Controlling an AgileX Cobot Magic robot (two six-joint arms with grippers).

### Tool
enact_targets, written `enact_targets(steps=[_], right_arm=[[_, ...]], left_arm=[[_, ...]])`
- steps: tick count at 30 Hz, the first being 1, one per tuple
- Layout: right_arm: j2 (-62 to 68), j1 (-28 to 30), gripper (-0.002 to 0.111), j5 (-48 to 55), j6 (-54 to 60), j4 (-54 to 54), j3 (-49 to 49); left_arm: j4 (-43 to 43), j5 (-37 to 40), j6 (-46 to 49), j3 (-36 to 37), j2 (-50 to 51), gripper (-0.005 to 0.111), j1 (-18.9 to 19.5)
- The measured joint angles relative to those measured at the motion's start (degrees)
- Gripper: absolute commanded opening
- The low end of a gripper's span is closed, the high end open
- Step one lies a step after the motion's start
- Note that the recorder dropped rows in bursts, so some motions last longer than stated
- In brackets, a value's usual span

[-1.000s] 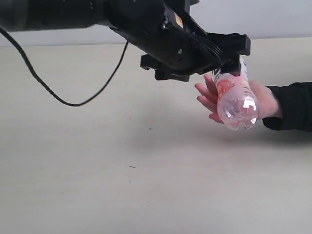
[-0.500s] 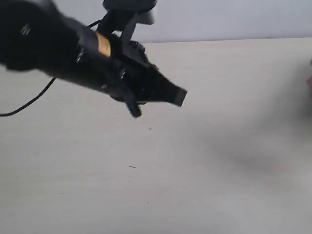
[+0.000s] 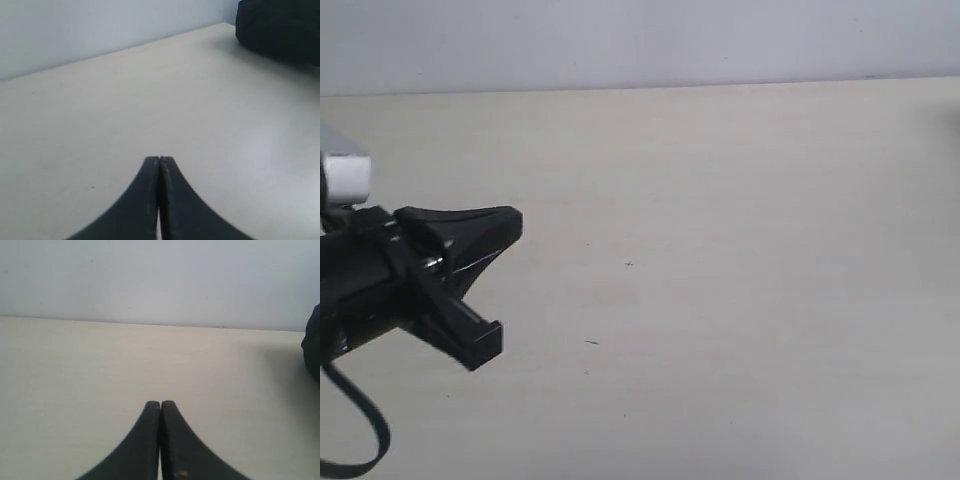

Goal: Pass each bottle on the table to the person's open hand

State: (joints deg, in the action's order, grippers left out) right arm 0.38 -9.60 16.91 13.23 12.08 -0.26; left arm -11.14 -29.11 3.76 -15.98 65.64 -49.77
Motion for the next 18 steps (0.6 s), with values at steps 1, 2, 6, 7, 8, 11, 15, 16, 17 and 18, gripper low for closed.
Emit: enact_targets(steps=[1, 2, 6, 7, 8, 11, 15, 16, 17, 18], right_arm=[[0.00, 0.00, 0.000, 0.00, 0.00, 0.00, 0.00], [0.00, 0.00, 0.000, 0.00, 0.00, 0.00, 0.00], [0.00, 0.00, 0.000, 0.00, 0.00, 0.00, 0.00], [0.00, 0.00, 0.000, 0.00, 0.00, 0.00, 0.00], [0.00, 0.00, 0.000, 0.00, 0.00, 0.00, 0.00], [0.00, 0.00, 0.000, 0.00, 0.00, 0.00, 0.00], [0.00, 0.00, 0.000, 0.00, 0.00, 0.00, 0.00], [0.00, 0.00, 0.000, 0.00, 0.00, 0.00, 0.00], [0.00, 0.00, 0.000, 0.00, 0.00, 0.00, 0.00], [0.00, 0.00, 0.000, 0.00, 0.00, 0.00, 0.00]], left_arm=[[-0.94, -1.32, 1.04, 1.20, -1.01, 0.000, 0.00], [-2.63, -2.26, 1.99, 2.45, -2.29, 0.000, 0.00], [-9.74, -4.05, 6.45, 5.73, -6.47, 0.000, 0.02], [-10.29, -4.15, 7.00, 6.18, -6.97, 0.000, 0.02], [-10.73, -4.15, 7.39, 6.53, -7.32, 0.000, 0.02], [-11.12, -4.15, 7.93, 6.81, -7.67, 0.000, 0.02], [-11.28, -4.28, 8.04, 6.81, -7.67, 0.000, 0.02], [-11.28, -4.28, 8.04, 6.81, -7.67, 0.000, 0.02], [-11.28, -4.28, 8.04, 6.81, -7.67, 0.000, 0.02], [-11.28, -4.28, 8.04, 6.81, -7.67, 0.000, 0.02]])
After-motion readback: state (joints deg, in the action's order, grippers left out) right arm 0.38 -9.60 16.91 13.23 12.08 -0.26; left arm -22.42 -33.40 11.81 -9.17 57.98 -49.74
